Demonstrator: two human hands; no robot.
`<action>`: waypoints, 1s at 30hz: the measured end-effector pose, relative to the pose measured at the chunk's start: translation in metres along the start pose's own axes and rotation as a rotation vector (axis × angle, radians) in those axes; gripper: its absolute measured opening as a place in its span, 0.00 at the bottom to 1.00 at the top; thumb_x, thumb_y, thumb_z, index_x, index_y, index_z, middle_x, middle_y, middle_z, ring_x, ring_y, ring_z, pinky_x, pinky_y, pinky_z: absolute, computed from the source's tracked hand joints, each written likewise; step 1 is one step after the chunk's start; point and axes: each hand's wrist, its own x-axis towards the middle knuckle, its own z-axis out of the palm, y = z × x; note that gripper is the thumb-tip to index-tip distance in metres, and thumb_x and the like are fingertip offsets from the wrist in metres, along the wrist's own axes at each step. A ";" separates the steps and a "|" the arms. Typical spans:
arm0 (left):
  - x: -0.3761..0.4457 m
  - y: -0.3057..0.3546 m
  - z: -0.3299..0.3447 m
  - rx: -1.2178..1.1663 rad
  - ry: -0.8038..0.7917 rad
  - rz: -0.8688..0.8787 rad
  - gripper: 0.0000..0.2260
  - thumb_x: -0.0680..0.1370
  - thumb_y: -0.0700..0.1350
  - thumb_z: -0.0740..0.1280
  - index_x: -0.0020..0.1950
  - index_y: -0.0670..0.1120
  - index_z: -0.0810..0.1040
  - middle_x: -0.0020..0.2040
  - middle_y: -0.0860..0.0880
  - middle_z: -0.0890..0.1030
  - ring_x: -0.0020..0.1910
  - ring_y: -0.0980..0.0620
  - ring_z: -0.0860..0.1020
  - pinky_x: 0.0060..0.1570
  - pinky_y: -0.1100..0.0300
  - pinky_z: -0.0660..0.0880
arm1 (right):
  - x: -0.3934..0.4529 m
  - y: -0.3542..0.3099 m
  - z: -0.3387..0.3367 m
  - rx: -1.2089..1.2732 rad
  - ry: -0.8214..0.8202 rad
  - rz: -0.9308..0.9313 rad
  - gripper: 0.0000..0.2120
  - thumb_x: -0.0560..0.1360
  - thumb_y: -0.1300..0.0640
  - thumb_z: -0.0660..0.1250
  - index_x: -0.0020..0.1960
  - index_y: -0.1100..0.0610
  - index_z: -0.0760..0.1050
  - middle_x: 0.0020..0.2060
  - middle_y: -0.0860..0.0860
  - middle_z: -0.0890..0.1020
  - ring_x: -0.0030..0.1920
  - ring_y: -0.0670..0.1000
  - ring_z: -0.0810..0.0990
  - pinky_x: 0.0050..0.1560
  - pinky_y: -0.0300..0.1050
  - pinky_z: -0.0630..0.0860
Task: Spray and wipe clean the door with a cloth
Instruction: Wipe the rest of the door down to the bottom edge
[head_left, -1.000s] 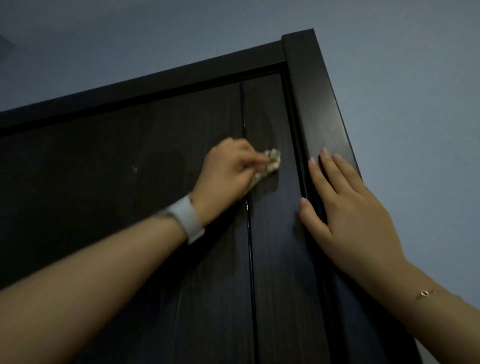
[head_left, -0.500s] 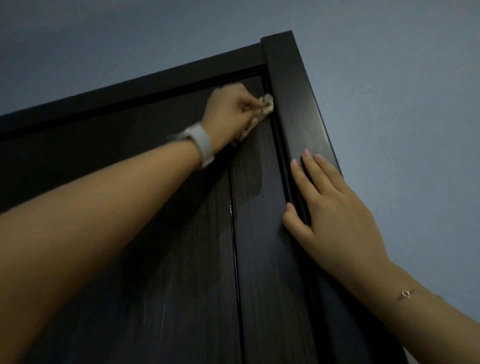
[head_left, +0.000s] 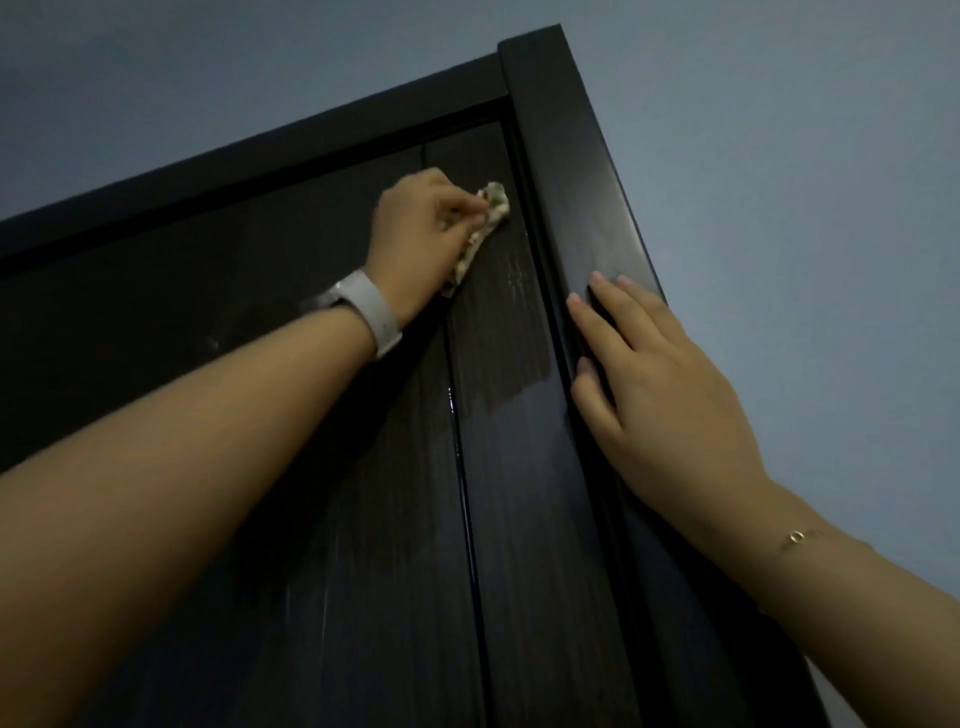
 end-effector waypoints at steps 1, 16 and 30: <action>0.004 -0.001 0.001 -0.006 0.008 -0.029 0.09 0.76 0.47 0.70 0.53 0.47 0.84 0.47 0.48 0.80 0.48 0.49 0.78 0.51 0.53 0.74 | 0.000 -0.001 0.000 -0.001 0.003 -0.005 0.24 0.78 0.54 0.55 0.72 0.60 0.70 0.71 0.57 0.70 0.73 0.55 0.66 0.71 0.47 0.64; -0.236 0.103 -0.049 -0.249 -0.325 0.088 0.11 0.77 0.49 0.63 0.53 0.48 0.84 0.46 0.55 0.77 0.45 0.59 0.70 0.45 0.71 0.66 | -0.112 -0.018 -0.038 -0.050 -0.139 0.026 0.26 0.80 0.52 0.54 0.75 0.62 0.63 0.75 0.58 0.65 0.76 0.57 0.61 0.73 0.54 0.63; -0.089 0.068 -0.004 -0.164 -0.044 -0.168 0.06 0.75 0.45 0.71 0.50 0.46 0.85 0.47 0.48 0.80 0.50 0.50 0.77 0.53 0.52 0.74 | -0.120 -0.019 -0.041 -0.036 -0.154 0.034 0.26 0.81 0.52 0.54 0.75 0.61 0.63 0.75 0.57 0.64 0.76 0.56 0.60 0.73 0.54 0.63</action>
